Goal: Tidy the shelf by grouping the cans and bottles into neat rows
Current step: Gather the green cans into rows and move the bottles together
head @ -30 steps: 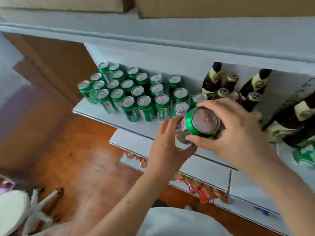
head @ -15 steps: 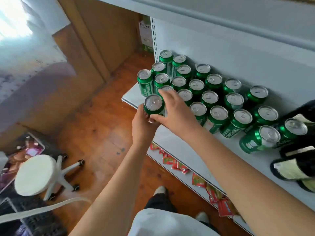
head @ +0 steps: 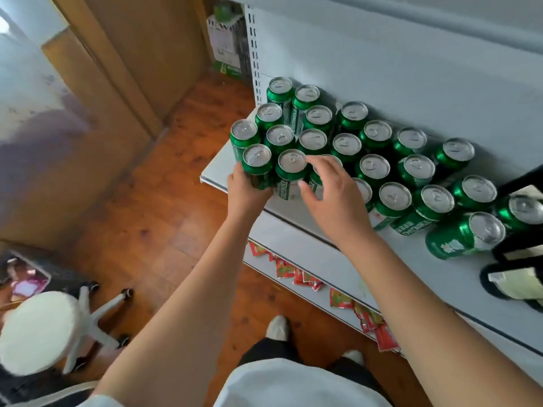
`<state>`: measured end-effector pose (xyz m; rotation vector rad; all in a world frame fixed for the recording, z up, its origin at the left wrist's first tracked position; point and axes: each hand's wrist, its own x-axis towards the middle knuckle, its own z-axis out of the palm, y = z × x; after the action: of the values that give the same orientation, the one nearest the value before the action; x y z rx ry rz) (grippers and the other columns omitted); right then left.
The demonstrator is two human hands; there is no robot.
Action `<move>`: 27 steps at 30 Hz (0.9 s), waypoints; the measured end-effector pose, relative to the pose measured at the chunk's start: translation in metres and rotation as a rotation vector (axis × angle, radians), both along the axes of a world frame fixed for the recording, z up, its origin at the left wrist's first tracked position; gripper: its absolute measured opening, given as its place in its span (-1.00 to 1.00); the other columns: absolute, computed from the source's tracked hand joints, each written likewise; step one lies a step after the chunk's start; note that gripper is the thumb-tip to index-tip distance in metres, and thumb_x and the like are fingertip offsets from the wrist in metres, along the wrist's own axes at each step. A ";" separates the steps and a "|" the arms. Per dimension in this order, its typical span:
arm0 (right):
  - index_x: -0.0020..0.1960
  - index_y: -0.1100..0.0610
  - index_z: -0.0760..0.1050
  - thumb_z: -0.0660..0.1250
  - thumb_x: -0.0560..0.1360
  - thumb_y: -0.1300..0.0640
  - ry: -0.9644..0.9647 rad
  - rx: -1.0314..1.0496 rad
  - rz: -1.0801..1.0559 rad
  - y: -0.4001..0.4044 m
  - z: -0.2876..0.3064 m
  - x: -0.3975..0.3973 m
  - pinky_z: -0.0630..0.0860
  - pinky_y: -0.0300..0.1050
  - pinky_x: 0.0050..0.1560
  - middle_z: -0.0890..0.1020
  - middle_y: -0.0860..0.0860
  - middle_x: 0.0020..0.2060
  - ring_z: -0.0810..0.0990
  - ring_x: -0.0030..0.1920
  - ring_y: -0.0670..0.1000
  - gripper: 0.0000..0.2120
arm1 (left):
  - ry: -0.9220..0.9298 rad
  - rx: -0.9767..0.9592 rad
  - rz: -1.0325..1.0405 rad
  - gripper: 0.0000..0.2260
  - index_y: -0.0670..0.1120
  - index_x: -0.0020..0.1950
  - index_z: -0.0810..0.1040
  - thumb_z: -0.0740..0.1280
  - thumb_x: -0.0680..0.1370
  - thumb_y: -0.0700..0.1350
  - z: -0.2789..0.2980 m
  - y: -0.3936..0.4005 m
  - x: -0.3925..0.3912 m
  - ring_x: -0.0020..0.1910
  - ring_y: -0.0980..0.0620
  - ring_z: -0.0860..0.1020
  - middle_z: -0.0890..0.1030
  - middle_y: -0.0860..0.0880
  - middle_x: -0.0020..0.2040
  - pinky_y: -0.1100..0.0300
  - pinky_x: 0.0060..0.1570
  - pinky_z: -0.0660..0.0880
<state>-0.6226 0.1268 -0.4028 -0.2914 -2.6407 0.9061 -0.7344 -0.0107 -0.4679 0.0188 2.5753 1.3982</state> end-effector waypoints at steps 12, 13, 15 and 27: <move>0.19 0.28 0.45 0.41 0.49 0.25 0.494 0.004 -0.964 0.068 0.032 0.193 0.45 -0.20 0.13 0.46 0.11 0.09 0.48 0.06 0.03 -0.70 | 0.522 0.250 -0.664 -0.78 -0.11 0.17 0.53 0.29 0.55 -0.28 0.094 0.137 0.172 -0.11 0.09 0.54 0.53 -0.02 0.06 0.14 -0.06 0.51; 0.24 0.27 0.42 0.44 0.48 0.21 0.465 -0.034 -1.063 0.080 0.026 0.210 0.41 -0.23 0.17 0.43 0.12 0.15 0.46 0.11 0.04 -0.61 | 0.473 0.260 -0.747 -0.77 -0.09 0.18 0.54 0.30 0.55 -0.28 0.091 0.155 0.187 -0.11 0.12 0.56 0.54 0.00 0.07 0.14 -0.04 0.53; 0.32 0.25 0.35 0.47 0.45 0.14 0.418 -0.093 -1.187 0.104 0.016 0.233 0.31 -0.31 0.24 0.37 0.15 0.25 0.42 0.23 0.09 -0.47 | 0.377 0.258 -0.898 -0.70 -0.09 0.26 0.53 0.30 0.54 -0.26 0.082 0.187 0.214 -0.03 0.07 0.60 0.55 -0.01 0.12 0.09 0.02 0.56; 0.44 0.11 0.30 0.49 0.41 0.02 0.102 -0.278 -0.804 0.243 -0.023 0.311 0.49 -0.02 0.24 0.53 0.02 0.27 0.50 0.28 0.00 -0.32 | 0.124 -0.107 -0.733 -0.48 -0.14 0.21 0.40 0.53 0.39 0.02 0.043 0.293 0.308 0.07 -0.25 0.59 0.64 -0.14 0.08 0.08 -0.18 0.41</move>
<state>-0.3112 0.3700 -0.4261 -1.2198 -1.9905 0.9378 -0.4267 0.2825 -0.4248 0.9480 2.3348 0.9912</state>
